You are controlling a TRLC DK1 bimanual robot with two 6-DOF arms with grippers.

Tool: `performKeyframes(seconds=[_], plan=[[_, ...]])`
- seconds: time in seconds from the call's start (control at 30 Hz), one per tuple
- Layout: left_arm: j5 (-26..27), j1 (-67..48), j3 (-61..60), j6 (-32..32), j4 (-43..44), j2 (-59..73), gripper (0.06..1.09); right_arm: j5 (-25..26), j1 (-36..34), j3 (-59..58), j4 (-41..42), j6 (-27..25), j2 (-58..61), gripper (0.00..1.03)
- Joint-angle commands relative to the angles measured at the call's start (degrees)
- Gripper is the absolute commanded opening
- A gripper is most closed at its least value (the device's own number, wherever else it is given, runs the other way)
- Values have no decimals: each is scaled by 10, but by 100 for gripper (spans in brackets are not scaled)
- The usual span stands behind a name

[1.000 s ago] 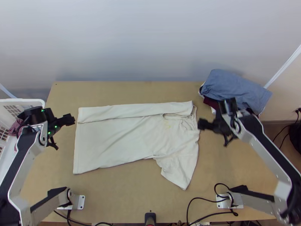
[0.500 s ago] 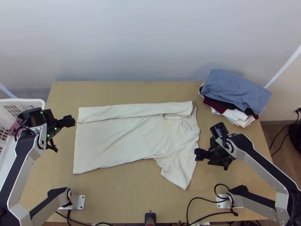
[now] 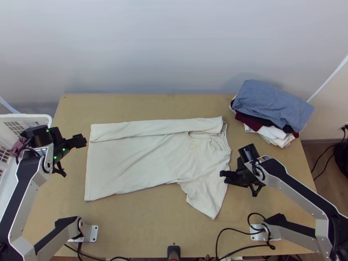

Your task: Fold the t-shirt

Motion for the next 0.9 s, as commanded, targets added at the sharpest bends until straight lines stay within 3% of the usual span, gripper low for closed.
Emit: performKeyframes(seconds=[0.0,0.23,0.3,0.4,0.5,0.7,0.87], plan=[[2,5,-9,1,-6,-10,100,-2,5,-18,3,11,22,26],[2,9,-6,17,-12,-5,100,-2,15,-21,5,7,33,24],[3,9,-5,42,-25,-1,100,0,24,-23,13,5,29,5],[35,9,-2,119,-82,5,98,0,40,-28,18,4,14,3],[61,-1,-2,234,-182,6,97,0,44,-27,19,6,9,3],[60,-18,-8,409,-345,-9,94,0,43,-25,20,7,7,3],[27,-8,-57,498,-391,-23,94,1,43,-24,21,9,7,3]])
